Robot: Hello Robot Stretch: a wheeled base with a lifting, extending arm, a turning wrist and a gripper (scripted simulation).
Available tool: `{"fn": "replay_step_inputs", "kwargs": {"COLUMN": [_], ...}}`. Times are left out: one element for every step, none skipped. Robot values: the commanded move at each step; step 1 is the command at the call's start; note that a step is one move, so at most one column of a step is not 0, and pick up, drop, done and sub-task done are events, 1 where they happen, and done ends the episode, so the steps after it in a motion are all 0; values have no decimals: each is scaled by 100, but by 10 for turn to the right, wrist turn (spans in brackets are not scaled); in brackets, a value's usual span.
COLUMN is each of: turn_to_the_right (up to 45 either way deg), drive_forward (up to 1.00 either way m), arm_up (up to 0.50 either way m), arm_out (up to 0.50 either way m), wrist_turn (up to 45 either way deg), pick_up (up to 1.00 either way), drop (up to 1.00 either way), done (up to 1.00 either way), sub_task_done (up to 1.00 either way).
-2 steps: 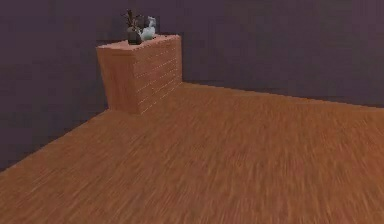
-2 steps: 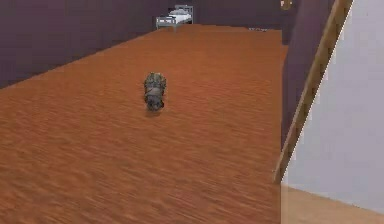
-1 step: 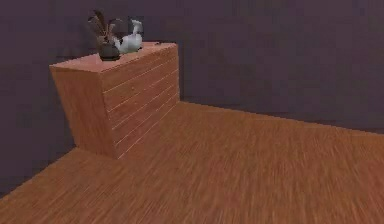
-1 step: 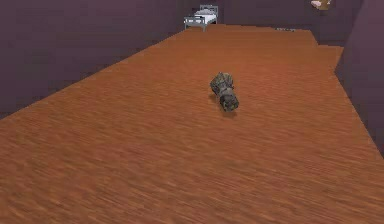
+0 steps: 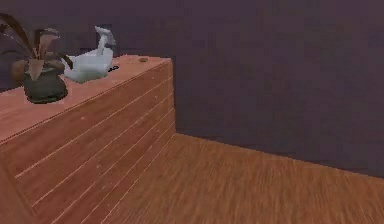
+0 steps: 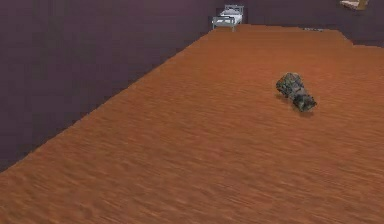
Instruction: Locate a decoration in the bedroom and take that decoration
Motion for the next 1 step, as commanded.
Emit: {"fn": "replay_step_inputs", "kwargs": {"turn_to_the_right": [0], "drive_forward": [100], "arm_up": [0], "arm_out": [0], "wrist_turn": [0], "pick_up": [0], "drop": [0], "done": [0], "sub_task_done": [0]}}
